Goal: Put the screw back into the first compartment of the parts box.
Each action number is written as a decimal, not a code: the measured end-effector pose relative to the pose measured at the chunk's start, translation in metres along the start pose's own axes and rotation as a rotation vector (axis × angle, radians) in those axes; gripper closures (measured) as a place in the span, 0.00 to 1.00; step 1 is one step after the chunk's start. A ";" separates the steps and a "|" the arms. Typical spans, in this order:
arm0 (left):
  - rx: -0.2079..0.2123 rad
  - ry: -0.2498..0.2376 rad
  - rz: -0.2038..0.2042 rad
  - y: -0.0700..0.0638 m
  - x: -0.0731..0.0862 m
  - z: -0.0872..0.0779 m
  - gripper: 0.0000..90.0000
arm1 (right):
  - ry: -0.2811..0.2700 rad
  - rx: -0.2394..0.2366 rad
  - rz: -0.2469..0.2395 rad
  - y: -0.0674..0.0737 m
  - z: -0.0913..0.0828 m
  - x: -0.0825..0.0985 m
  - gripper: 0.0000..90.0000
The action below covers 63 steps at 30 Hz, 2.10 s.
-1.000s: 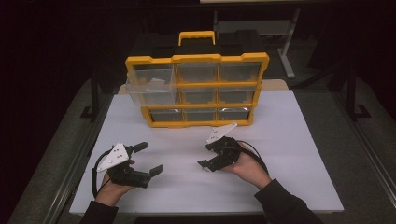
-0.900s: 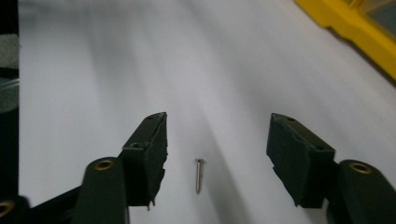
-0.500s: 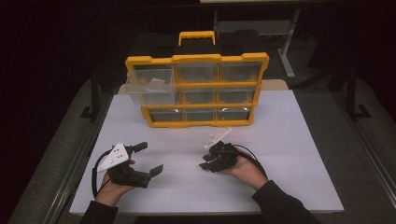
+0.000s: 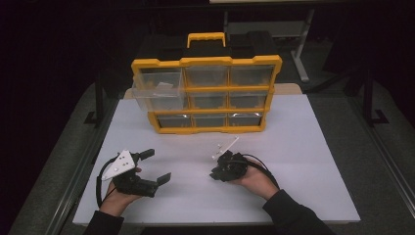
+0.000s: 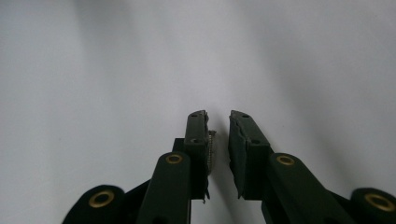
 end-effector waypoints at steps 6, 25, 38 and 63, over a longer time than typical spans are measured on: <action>0.000 0.000 -0.001 0.000 0.000 0.000 0.02 | 0.011 0.000 0.007 -0.001 0.002 0.001 0.92; 0.000 0.000 0.002 0.000 0.000 0.000 0.02 | 0.005 0.000 0.008 -0.003 0.000 0.001 0.97; 0.003 -0.006 0.003 -0.001 -0.001 0.000 0.02 | -0.024 -0.016 0.027 0.000 -0.017 -0.007 0.97; 0.000 -0.008 0.004 0.000 -0.001 0.001 0.02 | -0.067 -0.038 0.016 0.004 -0.054 -0.030 0.97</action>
Point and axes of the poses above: each handheld gripper's, and its own axes: z roughly forward along the jaws, x roughly out of its underside, y roughly to its left, the point moved 3 cm from there along z, roughly forward along the jaws, and after that the axes turned 9 degrees about -x, right-handed, at the moved point
